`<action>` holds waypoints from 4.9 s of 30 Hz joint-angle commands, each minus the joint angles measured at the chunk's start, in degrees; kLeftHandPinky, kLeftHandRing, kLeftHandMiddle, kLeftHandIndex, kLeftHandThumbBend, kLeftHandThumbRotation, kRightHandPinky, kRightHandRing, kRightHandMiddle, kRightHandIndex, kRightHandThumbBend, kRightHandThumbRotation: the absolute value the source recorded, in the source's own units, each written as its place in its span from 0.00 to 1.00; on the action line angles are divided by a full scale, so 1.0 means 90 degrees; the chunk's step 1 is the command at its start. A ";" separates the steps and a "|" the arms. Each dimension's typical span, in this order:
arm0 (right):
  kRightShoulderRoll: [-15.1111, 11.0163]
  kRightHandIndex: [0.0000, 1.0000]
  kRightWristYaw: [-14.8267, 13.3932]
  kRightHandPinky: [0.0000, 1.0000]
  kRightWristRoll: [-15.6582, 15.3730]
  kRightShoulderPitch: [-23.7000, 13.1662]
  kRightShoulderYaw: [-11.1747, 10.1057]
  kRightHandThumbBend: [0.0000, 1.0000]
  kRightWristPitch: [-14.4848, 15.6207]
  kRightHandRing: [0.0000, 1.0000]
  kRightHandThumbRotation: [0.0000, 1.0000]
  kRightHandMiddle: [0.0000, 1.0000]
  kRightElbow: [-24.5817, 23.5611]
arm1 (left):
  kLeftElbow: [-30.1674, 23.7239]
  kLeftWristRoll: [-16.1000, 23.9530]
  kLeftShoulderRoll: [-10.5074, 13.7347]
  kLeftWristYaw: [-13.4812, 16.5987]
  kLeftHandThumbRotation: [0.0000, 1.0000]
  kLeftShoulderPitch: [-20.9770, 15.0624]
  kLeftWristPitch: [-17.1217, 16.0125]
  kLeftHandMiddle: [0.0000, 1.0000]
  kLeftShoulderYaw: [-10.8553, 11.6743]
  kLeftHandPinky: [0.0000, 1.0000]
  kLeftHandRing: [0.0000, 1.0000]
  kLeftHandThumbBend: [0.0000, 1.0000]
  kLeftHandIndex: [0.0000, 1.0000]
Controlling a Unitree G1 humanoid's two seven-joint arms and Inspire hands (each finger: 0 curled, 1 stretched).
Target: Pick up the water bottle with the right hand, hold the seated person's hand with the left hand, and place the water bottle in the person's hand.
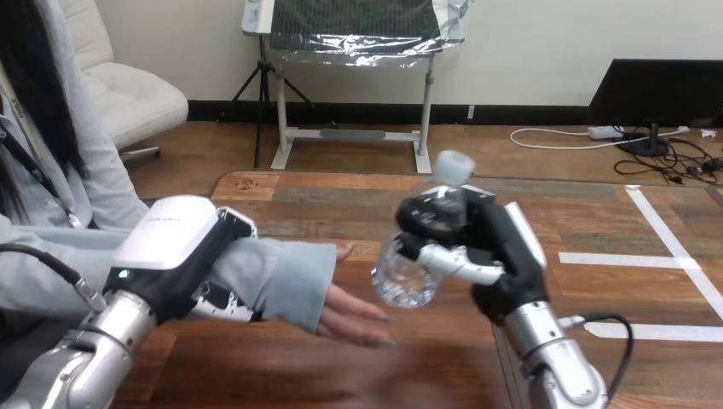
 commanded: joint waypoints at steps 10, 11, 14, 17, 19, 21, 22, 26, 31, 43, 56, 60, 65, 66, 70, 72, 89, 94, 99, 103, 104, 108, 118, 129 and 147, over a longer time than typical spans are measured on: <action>0.0326 0.44 -0.0034 0.22 -0.0153 -0.0570 0.0243 0.73 -0.0490 0.26 0.00 0.36 -0.0366 | -0.0744 -0.0157 -0.0254 0.0091 0.00 -0.0394 0.0050 0.33 0.0223 0.23 0.27 0.86 0.33; 0.0339 0.43 -0.0061 0.21 -0.0169 -0.0556 0.0261 0.74 -0.0499 0.26 0.00 0.35 -0.0384 | -0.0732 -0.0157 -0.0261 0.0094 0.00 -0.0397 0.0040 0.33 0.0220 0.23 0.27 0.86 0.33; 0.0401 0.43 0.0015 0.21 -0.0149 -0.0507 0.0316 0.74 -0.0577 0.25 0.00 0.35 -0.0433 | -0.0753 -0.0109 -0.0301 0.0077 0.00 -0.0404 0.0100 0.33 0.0205 0.24 0.27 0.86 0.33; 0.0479 0.42 -0.0010 0.21 -0.0161 -0.0456 0.0374 0.75 -0.0624 0.25 0.00 0.35 -0.0490 | -0.0764 -0.0123 -0.0339 0.0067 0.00 -0.0402 0.0099 0.33 0.0207 0.24 0.27 0.86 0.33; 0.0511 0.42 -0.0096 0.21 -0.0245 -0.0408 0.0437 0.75 -0.0678 0.26 0.00 0.35 -0.0533 | -0.0775 -0.0087 -0.0353 0.0047 0.00 -0.0408 0.0141 0.33 0.0194 0.24 0.27 0.86 0.33; 0.0558 0.42 -0.0038 0.21 -0.0231 -0.0370 0.0465 0.76 -0.0701 0.26 0.00 0.35 -0.0575 | -0.0760 -0.0062 -0.0375 0.0076 0.00 -0.0421 0.0134 0.33 0.0186 0.24 0.27 0.86 0.34; 0.0585 0.42 0.0030 0.21 -0.0192 -0.0354 0.0471 0.76 -0.0704 0.26 0.00 0.35 -0.0594 | -0.0745 -0.0056 -0.0388 0.0105 0.00 -0.0427 0.0115 0.33 0.0185 0.24 0.28 0.86 0.34; 0.0666 0.42 0.0205 0.22 -0.0079 -0.0272 0.0522 0.75 -0.0634 0.27 0.00 0.36 -0.0709 | -0.0764 -0.0038 -0.0423 0.0078 0.00 -0.0433 0.0160 0.33 0.0177 0.24 0.28 0.86 0.34; 0.0736 0.41 0.0223 0.23 -0.0122 -0.0181 0.0611 0.75 -0.0716 0.28 0.00 0.36 -0.0773 | -0.0807 -0.0026 -0.0462 0.0051 0.00 -0.0425 0.0215 0.33 0.0176 0.24 0.28 0.86 0.35; 0.0909 0.41 0.0396 0.25 -0.0032 0.0013 0.0749 0.76 -0.0640 0.30 0.00 0.38 -0.1004 | -0.0845 -0.0018 -0.0524 0.0049 0.00 -0.0399 0.0283 0.34 0.0179 0.24 0.28 0.85 0.35; 0.1055 0.41 0.0506 0.25 0.0093 0.0177 0.0880 0.75 -0.0574 0.30 0.00 0.37 -0.1353 | -0.0739 0.0005 -0.0565 0.0157 0.00 -0.0404 0.0228 0.34 0.0151 0.24 0.28 0.86 0.35; 0.1092 0.41 0.0478 0.24 0.0077 0.0245 0.0932 0.75 -0.0557 0.29 0.00 0.37 -0.1475 | -0.0730 -0.0025 -0.0600 0.0109 0.00 -0.0404 0.0281 0.34 0.0147 0.24 0.28 0.85 0.35; 0.1096 0.41 0.0470 0.24 0.0087 0.0306 0.0980 0.75 -0.0500 0.29 0.00 0.37 -0.1581 | -0.0684 -0.0015 -0.0631 0.0147 0.00 -0.0424 0.0269 0.34 0.0131 0.24 0.28 0.85 0.35; 0.1089 0.41 0.0456 0.24 0.0075 0.0314 0.0994 0.75 -0.0515 0.29 0.00 0.37 -0.1597 | -0.0663 -0.0011 -0.0636 0.0175 0.00 -0.0428 0.0246 0.34 0.0129 0.24 0.28 0.85 0.35; 0.1057 0.41 0.0382 0.24 0.0025 0.0346 0.1036 0.75 -0.0513 0.29 0.00 0.37 -0.1659 | -0.0625 0.0015 -0.0646 0.0234 0.00 -0.0436 0.0216 0.34 0.0115 0.25 0.28 0.86 0.36; 0.1042 0.41 0.0370 0.24 0.0021 0.0353 0.1044 0.75 -0.0507 0.29 0.00 0.37 -0.1678 | -0.0629 0.0018 -0.0651 0.0233 0.00 -0.0436 0.0230 0.34 0.0110 0.25 0.28 0.86 0.36; 0.0762 0.50 0.0478 0.36 0.0107 0.0214 0.0953 0.84 -0.0300 0.41 0.02 0.47 -0.1608 | -0.0922 0.0015 -0.0642 0.0074 0.01 -0.0270 0.0434 0.49 0.0144 0.39 0.43 0.93 0.50; 0.0673 0.58 0.0249 0.49 -0.0115 0.0206 0.0979 0.89 -0.0331 0.53 0.12 0.56 -0.1583 | -0.1059 0.0017 -0.0598 -0.0046 0.08 -0.0191 0.0539 0.59 0.0149 0.48 0.53 0.98 0.61; 0.0609 0.67 0.0017 0.62 -0.0322 0.0220 0.0999 0.93 -0.0330 0.64 0.22 0.66 -0.1595 | -0.1195 0.0078 -0.0538 -0.0179 0.15 -0.0114 0.0641 0.67 0.0146 0.55 0.60 0.99 0.71; 0.0524 0.75 -0.0207 0.71 -0.0536 0.0213 0.1024 0.98 -0.0437 0.73 0.33 0.73 -0.1556 | -0.1186 0.0191 -0.0495 -0.0100 0.21 -0.0058 0.0585 0.73 0.0138 0.62 0.68 1.00 0.78; 0.0505 0.75 -0.0226 0.71 -0.0560 0.0205 0.1028 0.98 -0.0457 0.73 0.33 0.73 -0.1540 | -0.1236 0.0236 -0.0496 -0.0112 0.21 -0.0033 0.0644 0.73 0.0141 0.62 0.68 1.00 0.78; 0.0434 0.82 -0.0290 0.80 -0.0614 0.0185 0.1037 0.99 -0.0488 0.80 0.43 0.80 -0.1491 | -0.1379 0.0393 -0.0465 -0.0140 0.27 0.0038 0.0744 0.80 0.0130 0.72 0.76 1.00 0.85; 0.0272 0.92 -0.0401 0.91 -0.0659 0.0095 0.1024 1.00 -0.0451 0.90 0.57 0.90 -0.1337 | -0.1553 0.0463 -0.0455 -0.0213 0.35 0.0252 0.0847 0.91 0.0160 0.84 0.89 1.00 0.94; 0.0122 0.95 -0.0562 0.94 -0.0770 0.0007 0.0994 1.00 -0.0464 0.92 0.67 0.92 -0.1185 | -0.1613 0.0589 -0.0438 -0.0188 0.46 0.0401 0.0896 0.98 0.0162 0.89 0.96 1.00 0.99; -0.0094 0.96 -0.0389 0.97 -0.0562 -0.0053 0.0884 1.00 -0.0343 0.94 0.72 0.93 -0.1016 | -0.1326 0.0512 -0.0488 0.0185 0.53 0.0622 0.0627 1.00 0.0175 0.93 1.00 1.00 1.00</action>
